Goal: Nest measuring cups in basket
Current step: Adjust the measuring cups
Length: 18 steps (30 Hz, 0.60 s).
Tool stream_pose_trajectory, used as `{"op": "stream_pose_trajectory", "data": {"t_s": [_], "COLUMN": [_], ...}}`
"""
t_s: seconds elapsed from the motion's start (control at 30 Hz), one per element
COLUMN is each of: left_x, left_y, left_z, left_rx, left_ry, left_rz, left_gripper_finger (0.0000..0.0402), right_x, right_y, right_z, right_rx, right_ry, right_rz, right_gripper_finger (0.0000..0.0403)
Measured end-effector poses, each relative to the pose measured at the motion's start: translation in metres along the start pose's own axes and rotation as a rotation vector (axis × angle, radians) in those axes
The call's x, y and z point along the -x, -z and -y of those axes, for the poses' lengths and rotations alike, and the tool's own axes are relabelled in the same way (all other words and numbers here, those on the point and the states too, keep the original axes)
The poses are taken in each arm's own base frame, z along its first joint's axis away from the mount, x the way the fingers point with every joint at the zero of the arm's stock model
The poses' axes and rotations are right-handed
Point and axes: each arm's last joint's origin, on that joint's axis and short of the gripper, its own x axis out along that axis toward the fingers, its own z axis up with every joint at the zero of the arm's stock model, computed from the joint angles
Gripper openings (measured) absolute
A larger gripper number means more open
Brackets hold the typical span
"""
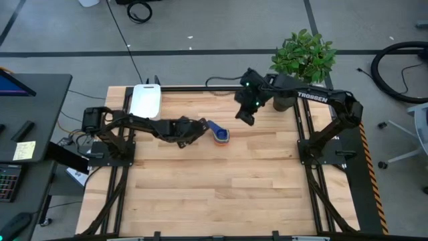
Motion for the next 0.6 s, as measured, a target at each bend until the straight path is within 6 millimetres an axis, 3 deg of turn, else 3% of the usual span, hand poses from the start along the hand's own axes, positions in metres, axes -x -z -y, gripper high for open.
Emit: {"op": "stream_pose_trajectory", "data": {"t_s": [0.23,0.6], "left_x": [-0.003,-0.012], "left_y": [-0.009,-0.044], "left_z": [0.001,0.012], "left_rx": [-0.048,-0.223], "left_ry": [-0.012,0.008], "left_rz": [0.032,0.103], "left_gripper_finger": [0.0185,0.0185], "right_x": [-0.034,-0.086], "right_y": [0.018,0.054], "right_z": [-0.028,-0.031], "right_rx": [0.072,-0.044], "right_ry": [-0.149,-0.197], "right_rz": [-0.073,-0.046], "right_gripper_finger": [0.0005,0.0004]}}
